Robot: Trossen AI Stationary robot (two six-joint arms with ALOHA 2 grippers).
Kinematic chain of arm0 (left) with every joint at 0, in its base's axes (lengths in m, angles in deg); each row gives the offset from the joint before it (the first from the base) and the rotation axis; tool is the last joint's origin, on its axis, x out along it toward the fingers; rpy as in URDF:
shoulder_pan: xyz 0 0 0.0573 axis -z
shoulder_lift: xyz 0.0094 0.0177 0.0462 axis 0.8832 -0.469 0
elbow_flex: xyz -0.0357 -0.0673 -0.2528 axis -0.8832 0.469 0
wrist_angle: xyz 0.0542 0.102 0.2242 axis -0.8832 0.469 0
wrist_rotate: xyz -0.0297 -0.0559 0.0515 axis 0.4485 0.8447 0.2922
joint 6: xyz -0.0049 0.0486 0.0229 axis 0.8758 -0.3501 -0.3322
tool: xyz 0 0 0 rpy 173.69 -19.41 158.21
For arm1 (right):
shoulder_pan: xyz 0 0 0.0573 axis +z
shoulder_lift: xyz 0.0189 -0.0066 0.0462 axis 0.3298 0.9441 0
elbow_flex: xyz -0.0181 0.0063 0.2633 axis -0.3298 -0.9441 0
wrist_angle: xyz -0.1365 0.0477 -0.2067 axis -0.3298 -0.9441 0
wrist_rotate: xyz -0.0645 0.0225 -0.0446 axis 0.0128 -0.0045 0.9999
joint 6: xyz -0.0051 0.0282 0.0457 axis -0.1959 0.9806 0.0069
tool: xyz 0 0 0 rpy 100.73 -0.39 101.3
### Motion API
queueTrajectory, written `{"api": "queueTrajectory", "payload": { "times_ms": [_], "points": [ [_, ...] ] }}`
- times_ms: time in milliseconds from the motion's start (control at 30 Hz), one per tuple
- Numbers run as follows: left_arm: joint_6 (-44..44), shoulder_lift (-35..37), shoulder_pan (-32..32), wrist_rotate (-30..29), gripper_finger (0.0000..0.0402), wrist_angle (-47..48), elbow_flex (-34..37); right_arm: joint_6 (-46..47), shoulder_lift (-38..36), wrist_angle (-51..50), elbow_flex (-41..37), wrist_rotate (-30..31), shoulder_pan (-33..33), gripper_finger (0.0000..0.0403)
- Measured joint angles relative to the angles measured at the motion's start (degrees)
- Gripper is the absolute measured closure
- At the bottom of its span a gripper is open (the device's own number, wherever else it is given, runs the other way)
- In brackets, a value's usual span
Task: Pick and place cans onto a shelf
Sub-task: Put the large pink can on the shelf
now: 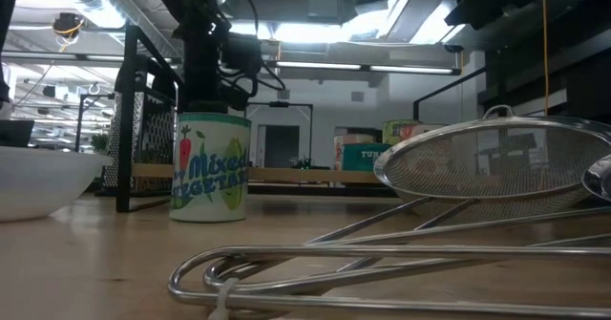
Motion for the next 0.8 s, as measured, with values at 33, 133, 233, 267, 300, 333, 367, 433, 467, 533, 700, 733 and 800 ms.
{"api": "queueTrajectory", "payload": {
  "times_ms": [33, 133, 233, 267, 300, 333, 367, 433, 467, 533, 700, 733, 800],
  "points": [
    [0.0, 0.0, 0.0, 0.0, 0.0374, -0.2, 0.0, 0.0, 0.0, 0.0, 0.0, 0.0, 0.0, 0.0289],
    [0.0, 0.0, 0.3, -0.3, 0.0394, -1.2, 0.0, 0.0, 0.0, 0.0, 0.0, 0.0, 0.0, 0.0289],
    [0.0, -0.2, 0.8, -0.9, 0.0393, -1.7, -0.3, 0.0, 0.0, 0.0, 0.0, 0.0, 0.0, 0.0289],
    [0.0, -0.3, 1.0, -1.0, 0.0393, -1.7, -0.6, 0.0, 0.0, 0.0, 0.0, 0.0, 0.0, 0.0289],
    [-0.2, -0.4, 1.2, -1.0, 0.0395, -1.8, -1.0, 0.0, 0.0, 0.0, 0.0, 0.0, 0.0, 0.0289],
    [-0.4, -0.5, 1.4, -1.2, 0.0397, -1.8, -1.6, 0.0, 0.0, 0.0, 0.0, 0.0, 0.0, 0.0289],
    [-0.4, -0.5, 1.7, -1.3, 0.0397, -1.7, -2.3, 0.0, 0.0, 0.0, 0.0, 0.0, 0.0, 0.0289],
    [-0.3, -0.4, 2.3, -1.3, 0.0397, -1.8, -3.9, 0.0, 0.0, 0.0, 0.0, 0.0, 0.0, 0.0289],
    [-0.1, -0.5, 2.7, -1.3, 0.0398, -1.4, -4.9, 0.0, 0.0, 0.0, 0.0, 0.0, 0.0, 0.0289],
    [-0.1, -0.4, 3.6, -1.3, 0.0399, -1.0, -7.1, 0.0, 0.0, 0.0, 0.0, 0.0, 0.0, 0.0289],
    [0.1, -0.4, 7.2, -1.4, 0.0399, -0.9, -13.4, -0.1, 0.0, 0.0, 0.0, 0.0, 0.0, 0.0289],
    [0.1, -0.4, 8.0, -1.4, 0.0399, -0.8, -14.8, -0.1, 0.0, 0.0, 0.0, 0.0, 0.0, 0.0289],
    [1.5, -0.3, 9.8, -1.4, 0.04, -0.8, -17.6, -0.1, 0.0, 0.0, 0.0, 0.0, 0.0, 0.0289]
  ]
}}
